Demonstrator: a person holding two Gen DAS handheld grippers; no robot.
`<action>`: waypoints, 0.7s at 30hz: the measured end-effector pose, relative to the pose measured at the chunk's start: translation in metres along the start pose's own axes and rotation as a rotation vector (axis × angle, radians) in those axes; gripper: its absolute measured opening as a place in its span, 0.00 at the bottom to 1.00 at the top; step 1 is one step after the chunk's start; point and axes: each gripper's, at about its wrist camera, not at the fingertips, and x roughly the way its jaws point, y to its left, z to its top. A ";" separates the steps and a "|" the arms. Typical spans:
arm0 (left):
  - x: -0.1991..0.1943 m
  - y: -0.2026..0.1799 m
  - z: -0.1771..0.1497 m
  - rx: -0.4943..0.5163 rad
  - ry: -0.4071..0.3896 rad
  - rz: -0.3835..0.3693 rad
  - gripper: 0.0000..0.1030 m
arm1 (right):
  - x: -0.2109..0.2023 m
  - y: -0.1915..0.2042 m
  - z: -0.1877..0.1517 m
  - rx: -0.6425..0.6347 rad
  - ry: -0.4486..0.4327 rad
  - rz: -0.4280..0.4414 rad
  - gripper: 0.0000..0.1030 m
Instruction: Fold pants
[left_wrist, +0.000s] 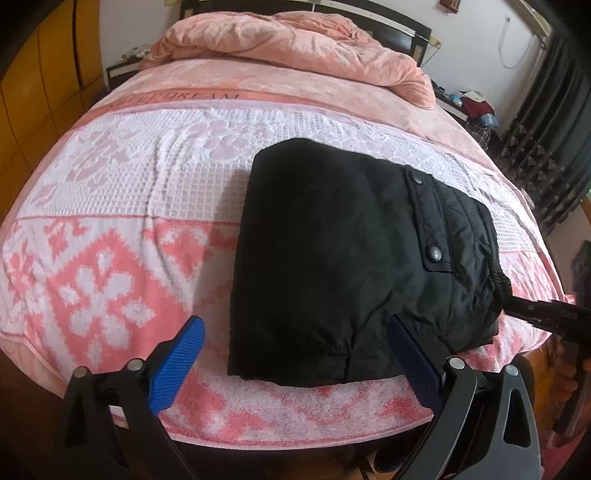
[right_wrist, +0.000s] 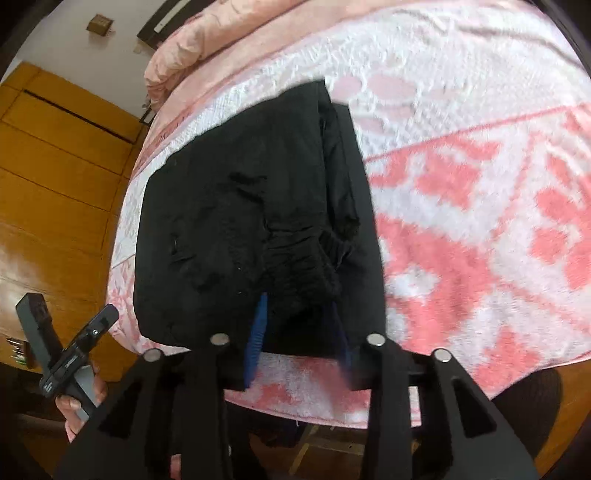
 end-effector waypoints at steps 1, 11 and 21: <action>0.003 0.002 -0.001 -0.007 0.008 -0.005 0.96 | -0.006 0.002 -0.001 -0.014 -0.014 -0.005 0.38; 0.029 0.022 -0.013 -0.090 0.074 -0.068 0.96 | 0.005 -0.001 -0.009 0.051 0.031 0.067 0.59; 0.047 0.049 -0.015 -0.262 0.167 -0.217 0.96 | 0.033 0.001 -0.005 0.107 0.096 0.174 0.06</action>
